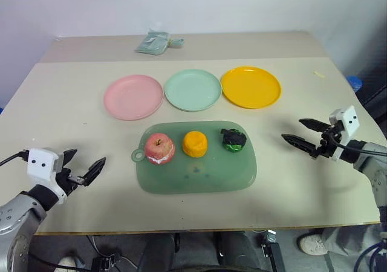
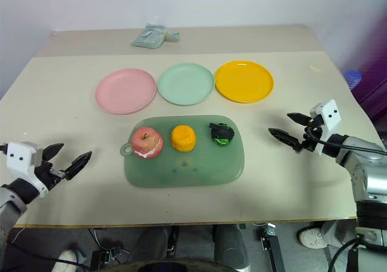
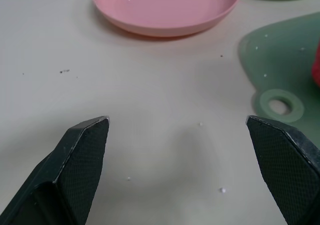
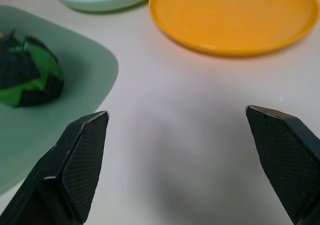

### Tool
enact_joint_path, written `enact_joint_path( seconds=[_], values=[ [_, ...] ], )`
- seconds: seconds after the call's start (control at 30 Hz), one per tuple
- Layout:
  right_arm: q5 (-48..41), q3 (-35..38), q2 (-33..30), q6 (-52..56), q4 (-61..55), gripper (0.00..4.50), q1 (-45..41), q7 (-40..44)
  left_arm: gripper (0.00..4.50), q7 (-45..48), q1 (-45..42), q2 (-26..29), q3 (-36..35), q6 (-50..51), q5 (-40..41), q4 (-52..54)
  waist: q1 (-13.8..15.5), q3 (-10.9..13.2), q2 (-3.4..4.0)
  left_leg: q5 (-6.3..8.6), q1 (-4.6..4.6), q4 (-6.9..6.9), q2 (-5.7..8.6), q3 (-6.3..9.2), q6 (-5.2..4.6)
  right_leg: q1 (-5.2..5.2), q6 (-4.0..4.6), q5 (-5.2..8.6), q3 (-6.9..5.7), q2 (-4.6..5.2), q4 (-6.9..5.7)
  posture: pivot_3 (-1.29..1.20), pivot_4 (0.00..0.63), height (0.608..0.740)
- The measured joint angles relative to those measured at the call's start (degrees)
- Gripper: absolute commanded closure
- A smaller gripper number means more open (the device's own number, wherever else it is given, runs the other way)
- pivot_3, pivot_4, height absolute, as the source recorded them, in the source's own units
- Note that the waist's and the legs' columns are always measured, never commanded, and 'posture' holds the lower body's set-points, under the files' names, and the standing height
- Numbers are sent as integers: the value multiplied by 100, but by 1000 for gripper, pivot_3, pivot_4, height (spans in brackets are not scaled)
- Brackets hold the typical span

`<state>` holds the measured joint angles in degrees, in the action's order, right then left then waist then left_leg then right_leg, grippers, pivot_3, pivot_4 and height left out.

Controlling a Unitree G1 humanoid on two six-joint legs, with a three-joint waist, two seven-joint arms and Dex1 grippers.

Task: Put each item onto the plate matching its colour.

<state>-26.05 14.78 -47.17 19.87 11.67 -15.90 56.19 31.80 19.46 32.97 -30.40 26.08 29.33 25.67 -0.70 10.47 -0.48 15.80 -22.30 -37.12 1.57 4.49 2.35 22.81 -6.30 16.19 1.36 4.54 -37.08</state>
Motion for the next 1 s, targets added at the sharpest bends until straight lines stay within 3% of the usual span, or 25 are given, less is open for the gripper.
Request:
enact_joint_path(
  seconds=[0.33,0.53,1.0],
  values=[
    [346,-225,240,-371,490,43,-436,-104,0,-319,1,-263,32,20,8,226,4,0,0,0,-1,-1,3,1,0,0,0,0,-1,0,0,0,150,740],
    [395,-186,352,-451,368,43,-299,-424,0,-390,-527,-253,47,130,55,128,16,0,0,0,-2,-3,4,3,1,-1,-1,0,-2,0,-1,0,150,740],
    [-515,469,384,493,-1664,43,852,-683,0,423,-2052,277,510,846,971,-478,2,0,0,0,-2,-4,3,6,0,0,-2,-1,-3,-4,-6,0,150,740]
  ],
)
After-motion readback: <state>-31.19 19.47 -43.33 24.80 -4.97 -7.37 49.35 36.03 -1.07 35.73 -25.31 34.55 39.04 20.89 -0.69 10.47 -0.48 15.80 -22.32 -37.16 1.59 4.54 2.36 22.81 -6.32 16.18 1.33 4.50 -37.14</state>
